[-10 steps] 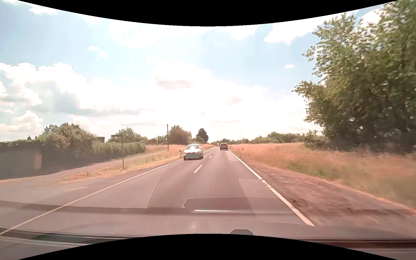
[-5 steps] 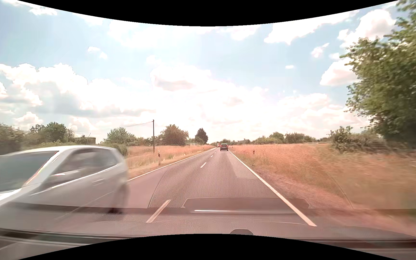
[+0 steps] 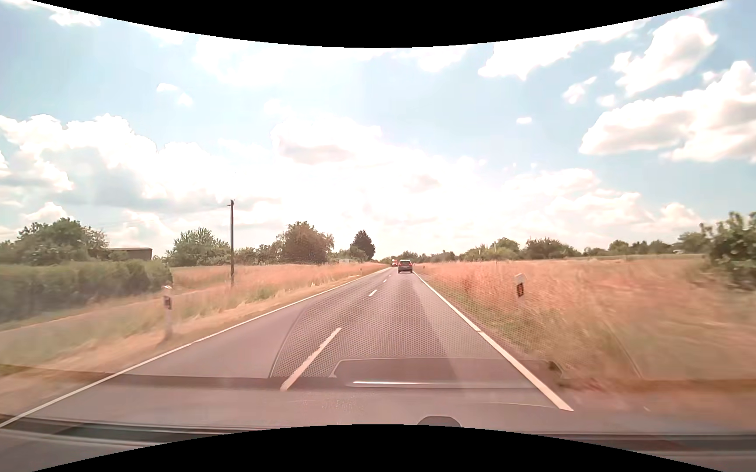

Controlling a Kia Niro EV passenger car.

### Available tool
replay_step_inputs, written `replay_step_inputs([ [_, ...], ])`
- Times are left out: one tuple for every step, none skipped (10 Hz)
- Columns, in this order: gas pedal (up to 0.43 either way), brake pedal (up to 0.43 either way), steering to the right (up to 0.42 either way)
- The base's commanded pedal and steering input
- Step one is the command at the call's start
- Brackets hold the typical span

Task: Follow the waypoints while adhering to traffic rules and regulations

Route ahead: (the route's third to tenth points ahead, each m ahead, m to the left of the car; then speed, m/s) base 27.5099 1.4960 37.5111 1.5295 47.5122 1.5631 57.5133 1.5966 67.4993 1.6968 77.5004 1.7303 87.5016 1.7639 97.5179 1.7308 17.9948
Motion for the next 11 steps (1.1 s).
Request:
replay_step_inputs([
  [0.130, 0.000, -0.002],
  [0.130, 0.000, -0.002],
  [0.130, 0.000, -0.003],
  [0.130, 0.000, -0.003],
  [0.130, 0.000, -0.003],
  [0.130, 0.000, -0.003],
  [0.130, 0.000, -0.003],
  [0.130, 0.000, -0.004],
  [0.130, 0.000, -0.004],
  [0.130, 0.000, -0.004],
  [0.130, 0.000, -0.004],
])
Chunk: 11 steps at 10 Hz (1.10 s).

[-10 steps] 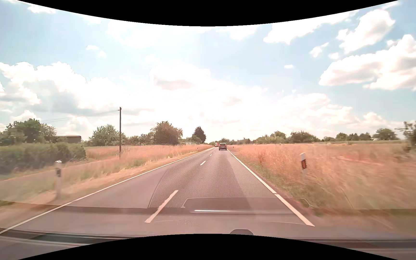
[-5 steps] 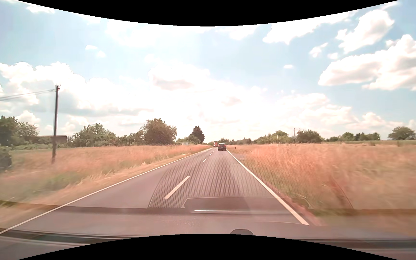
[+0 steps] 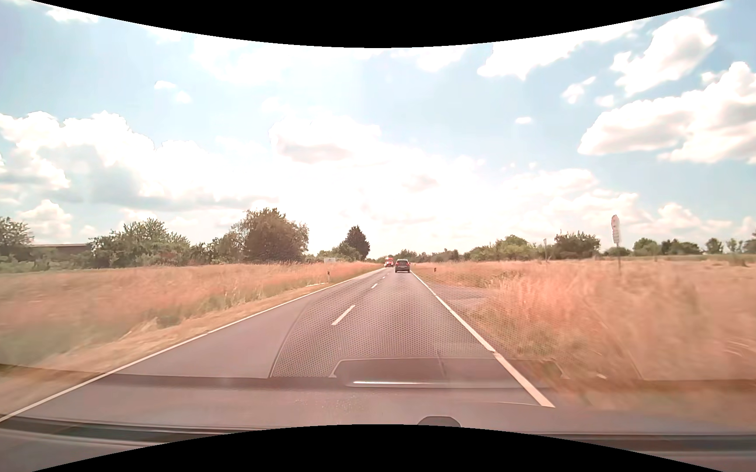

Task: Follow the waypoints while adhering to traffic rules and regulations

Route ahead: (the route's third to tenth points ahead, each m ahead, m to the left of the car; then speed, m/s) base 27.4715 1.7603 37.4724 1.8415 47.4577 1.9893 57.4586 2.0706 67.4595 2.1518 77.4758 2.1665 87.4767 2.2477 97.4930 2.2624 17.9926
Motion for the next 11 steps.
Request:
replay_step_inputs([
  [0.130, 0.000, -0.004],
  [0.130, 0.000, -0.004],
  [0.130, 0.000, -0.005],
  [0.130, 0.000, -0.004],
  [0.130, 0.000, -0.004],
  [0.130, 0.000, -0.005],
  [0.130, 0.000, -0.005],
  [0.130, 0.000, -0.005],
  [0.130, 0.000, -0.005],
  [0.130, 0.000, -0.006],
  [0.130, 0.000, -0.006],
])
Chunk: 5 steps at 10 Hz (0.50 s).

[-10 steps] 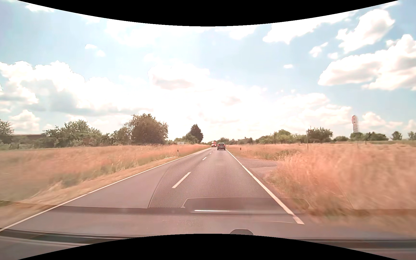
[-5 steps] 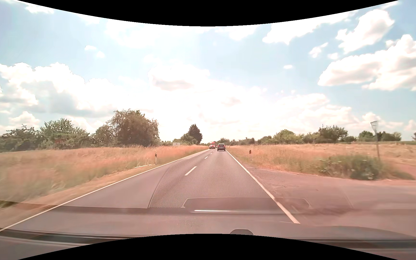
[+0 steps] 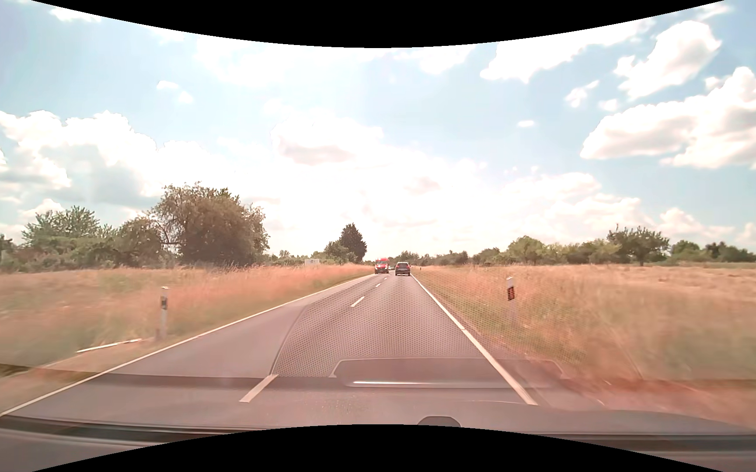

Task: Follow the waypoints while adhering to traffic rules and regulations

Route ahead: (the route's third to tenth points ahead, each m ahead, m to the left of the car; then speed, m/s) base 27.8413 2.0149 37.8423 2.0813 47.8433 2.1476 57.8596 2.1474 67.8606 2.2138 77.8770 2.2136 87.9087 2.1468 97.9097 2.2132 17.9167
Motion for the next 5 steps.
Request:
replay_step_inputs([
  [0.130, 0.000, -0.006],
  [0.130, 0.000, -0.006],
  [0.130, 0.000, -0.006],
  [0.130, 0.000, -0.006],
  [0.130, 0.000, -0.006],
])
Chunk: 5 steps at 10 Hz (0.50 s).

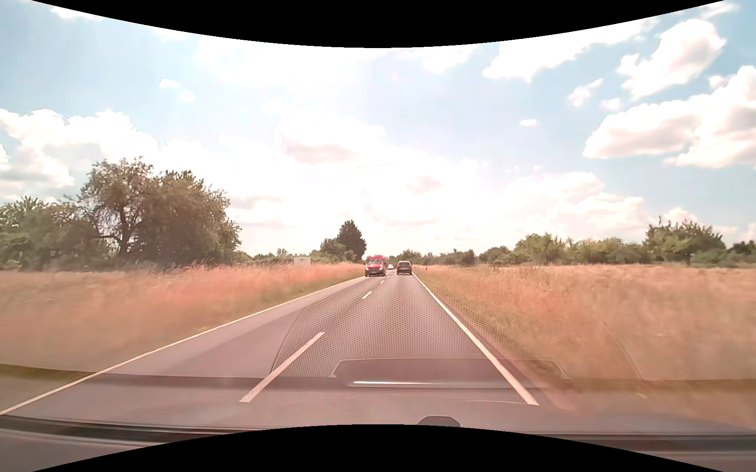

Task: Follow the waypoints while adhering to traffic rules and regulations

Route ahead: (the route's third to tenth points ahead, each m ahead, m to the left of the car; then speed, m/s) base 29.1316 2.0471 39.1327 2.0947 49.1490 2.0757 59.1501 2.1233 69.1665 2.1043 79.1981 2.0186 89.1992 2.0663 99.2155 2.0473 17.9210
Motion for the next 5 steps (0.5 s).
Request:
replay_step_inputs([
  [0.130, 0.000, -0.006],
  [0.130, 0.000, -0.006],
  [0.130, 0.000, -0.005],
  [0.130, 0.000, -0.005],
  [0.130, 0.000, -0.005],
])
